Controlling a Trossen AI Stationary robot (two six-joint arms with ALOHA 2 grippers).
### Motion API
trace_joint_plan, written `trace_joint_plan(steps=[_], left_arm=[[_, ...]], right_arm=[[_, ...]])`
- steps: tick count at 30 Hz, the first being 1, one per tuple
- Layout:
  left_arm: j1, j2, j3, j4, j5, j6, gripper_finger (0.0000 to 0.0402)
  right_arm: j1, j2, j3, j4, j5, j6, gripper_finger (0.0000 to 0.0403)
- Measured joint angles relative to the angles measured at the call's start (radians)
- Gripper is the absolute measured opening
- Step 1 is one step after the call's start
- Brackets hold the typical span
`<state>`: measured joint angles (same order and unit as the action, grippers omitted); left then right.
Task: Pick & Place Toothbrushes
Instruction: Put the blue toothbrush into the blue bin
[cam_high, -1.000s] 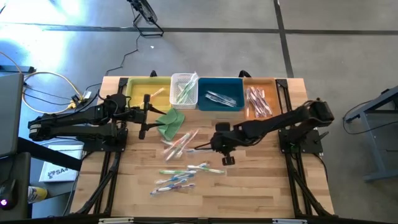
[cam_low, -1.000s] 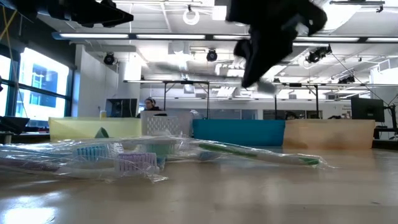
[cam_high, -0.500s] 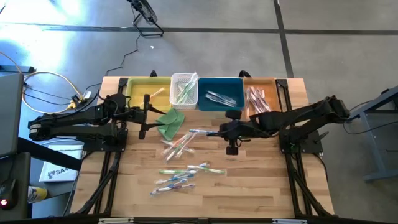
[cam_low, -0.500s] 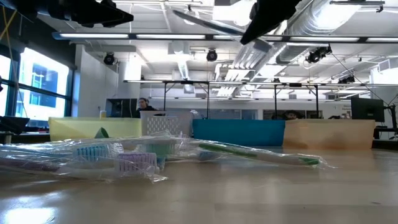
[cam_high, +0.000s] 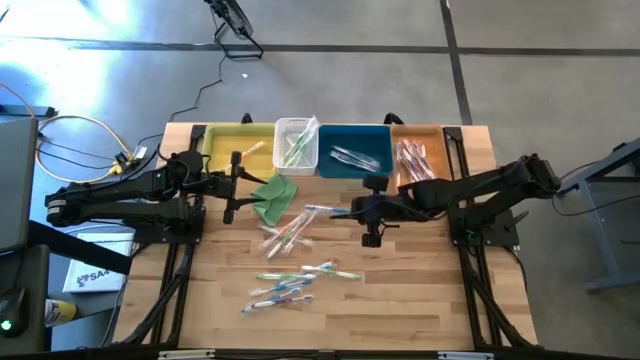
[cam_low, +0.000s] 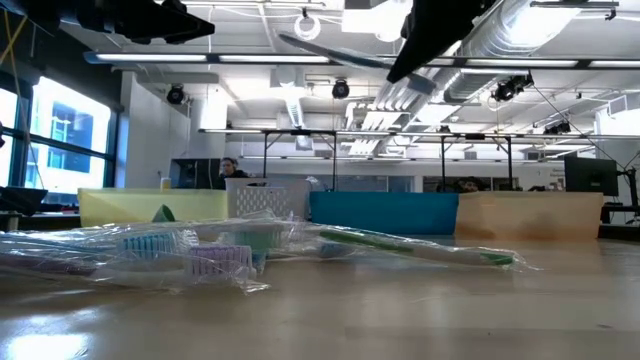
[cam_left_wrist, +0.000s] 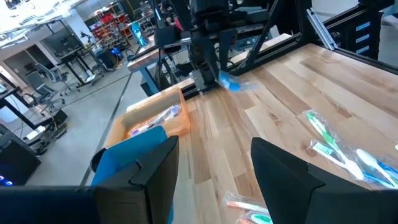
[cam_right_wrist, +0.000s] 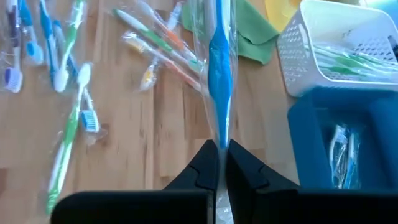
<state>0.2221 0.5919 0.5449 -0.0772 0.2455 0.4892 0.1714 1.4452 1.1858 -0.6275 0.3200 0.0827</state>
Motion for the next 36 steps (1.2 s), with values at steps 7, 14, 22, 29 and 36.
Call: trace_joint_plan(steps=[7,14,22,29,36], left_arm=[[0.000,0.000,0.000,0.000,0.000,0.003,0.0195],[0.000,0.000,0.000,0.000,0.000,0.003,0.0195],[0.000,0.000,0.000,0.000,0.000,0.004,0.0195],[0.000,0.000,0.000,0.000,0.000,0.004,0.0195],[0.000,0.000,0.000,0.000,0.000,0.004,0.0195]], right_arm=[[-0.070,0.000,0.000,0.002,-0.004,-0.006,0.0005],[-0.165,0.000,0.000,0.002,-0.007,-0.038,0.0005],[-0.301,0.000,0.000,-0.031,-0.009,-0.061,0.0005],[-0.425,0.000,0.000,-0.053,-0.046,-0.057,0.0005],[-0.502,0.018,0.000,0.004,-0.067,-0.054,0.0005]])
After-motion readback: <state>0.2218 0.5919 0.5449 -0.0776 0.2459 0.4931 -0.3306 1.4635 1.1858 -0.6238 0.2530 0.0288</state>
